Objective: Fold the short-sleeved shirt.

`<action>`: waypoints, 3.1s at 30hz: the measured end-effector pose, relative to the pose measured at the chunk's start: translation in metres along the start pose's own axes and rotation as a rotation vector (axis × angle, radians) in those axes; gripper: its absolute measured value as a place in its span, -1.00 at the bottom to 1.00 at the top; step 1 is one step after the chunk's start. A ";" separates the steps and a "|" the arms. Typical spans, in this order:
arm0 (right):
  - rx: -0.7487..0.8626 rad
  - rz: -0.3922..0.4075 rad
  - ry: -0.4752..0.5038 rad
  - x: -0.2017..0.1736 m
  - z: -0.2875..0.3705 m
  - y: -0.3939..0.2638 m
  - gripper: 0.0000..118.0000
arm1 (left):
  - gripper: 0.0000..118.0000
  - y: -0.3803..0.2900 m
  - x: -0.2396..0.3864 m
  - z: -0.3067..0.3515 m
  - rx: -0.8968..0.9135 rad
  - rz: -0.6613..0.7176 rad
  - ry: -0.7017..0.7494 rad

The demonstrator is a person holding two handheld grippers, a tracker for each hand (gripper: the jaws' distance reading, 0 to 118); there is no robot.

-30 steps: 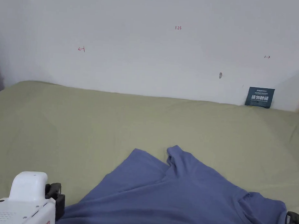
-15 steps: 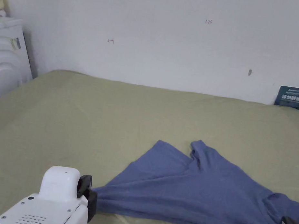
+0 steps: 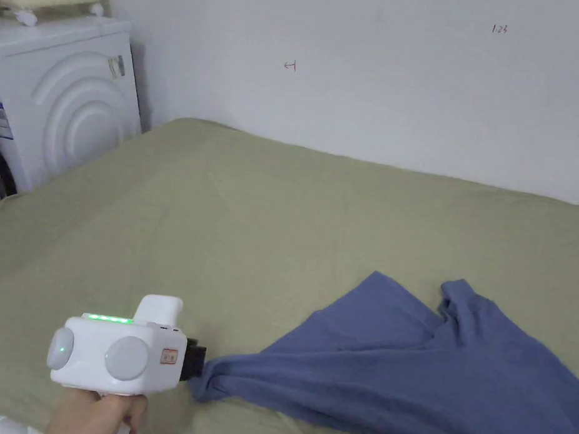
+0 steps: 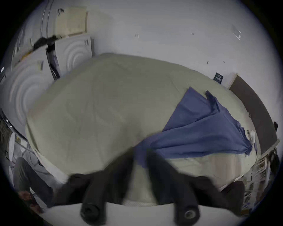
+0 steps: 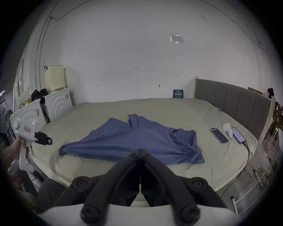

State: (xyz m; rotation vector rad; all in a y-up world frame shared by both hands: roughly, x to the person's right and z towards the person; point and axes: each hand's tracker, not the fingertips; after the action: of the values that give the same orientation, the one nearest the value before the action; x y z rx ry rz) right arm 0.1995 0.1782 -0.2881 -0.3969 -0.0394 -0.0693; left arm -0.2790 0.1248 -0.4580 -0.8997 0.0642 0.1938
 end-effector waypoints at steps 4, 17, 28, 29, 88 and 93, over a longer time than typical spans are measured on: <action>-0.043 -0.004 0.000 0.005 -0.010 -0.003 -0.96 | 0.88 0.005 -0.003 -0.038 -0.088 0.003 0.036; -0.101 0.005 -0.002 0.009 -0.031 -0.004 -0.96 | -0.97 0.003 0.026 -0.060 -0.153 -0.163 -0.040; -0.204 0.022 -0.020 0.042 -0.125 0.026 -0.96 | -0.97 0.001 0.021 -0.054 -0.122 -0.123 -0.075; -0.215 0.028 -0.016 0.046 -0.140 0.032 -0.96 | -0.97 -0.002 0.024 -0.051 -0.115 -0.126 -0.075; 0.112 0.232 -0.021 0.105 -0.052 0.425 -0.95 | -0.97 0.279 0.124 0.190 0.360 -0.148 -0.045; 0.161 0.176 -0.033 0.108 -0.055 0.437 -0.95 | -0.97 0.309 0.146 0.213 0.409 -0.173 -0.009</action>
State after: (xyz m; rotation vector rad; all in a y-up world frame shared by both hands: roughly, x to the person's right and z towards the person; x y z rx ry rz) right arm 0.3408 0.5526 -0.5013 -0.2394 -0.0424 0.1141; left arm -0.2011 0.4997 -0.5840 -0.4934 0.0164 0.0207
